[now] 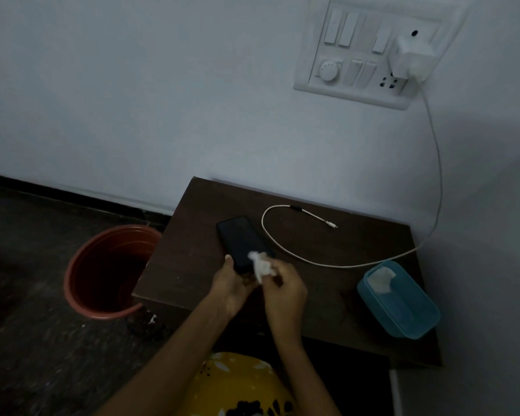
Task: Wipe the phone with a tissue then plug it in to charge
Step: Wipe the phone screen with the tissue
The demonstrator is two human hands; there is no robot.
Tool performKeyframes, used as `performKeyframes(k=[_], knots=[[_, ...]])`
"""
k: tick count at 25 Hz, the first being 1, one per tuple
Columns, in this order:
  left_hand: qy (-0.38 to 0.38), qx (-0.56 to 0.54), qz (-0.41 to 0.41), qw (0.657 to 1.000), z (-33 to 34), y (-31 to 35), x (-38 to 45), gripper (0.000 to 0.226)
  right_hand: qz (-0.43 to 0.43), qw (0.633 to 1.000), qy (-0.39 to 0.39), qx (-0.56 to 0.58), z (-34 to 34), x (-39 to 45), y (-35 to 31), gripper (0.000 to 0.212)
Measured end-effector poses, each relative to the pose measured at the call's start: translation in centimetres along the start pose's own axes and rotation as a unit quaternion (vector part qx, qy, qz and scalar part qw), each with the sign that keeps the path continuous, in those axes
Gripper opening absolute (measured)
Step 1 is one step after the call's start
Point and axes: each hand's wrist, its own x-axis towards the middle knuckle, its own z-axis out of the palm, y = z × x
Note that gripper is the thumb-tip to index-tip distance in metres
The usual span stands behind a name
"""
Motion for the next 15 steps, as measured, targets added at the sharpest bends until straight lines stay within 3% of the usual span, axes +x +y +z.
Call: performKeyframes(k=[2, 6, 7, 11, 15], knots=[[0.003, -0.003, 0.015, 1.0, -0.3, -0.1, 0.6, 0.055, 0.023, 0.999, 0.04, 0.014, -0.7, 0.8, 0.6, 0.017], [0.047, 0.046, 0.019, 0.998, -0.5, 0.0, 0.3, 0.051, -0.029, 0.989, -0.131, -0.067, 0.4, -1.5, 0.5, 0.02], [0.052, 0.06, 0.015, 0.997, -0.8, 0.1, 0.3, 0.051, -0.037, 0.987, -0.14, -0.067, 0.5, -1.6, 0.5, 0.018], [0.0, 0.09, 0.054, 0.994, -1.5, 0.4, 0.2, 0.049, 0.053, 0.998, 0.026, -0.005, -0.8, 2.0, 0.3, 0.015], [0.01, 0.168, 0.088, 0.982, -2.3, 1.0, 0.2, 0.043, 0.122, 0.989, -0.08, -0.037, 0.8, 4.9, 0.9, 0.014]])
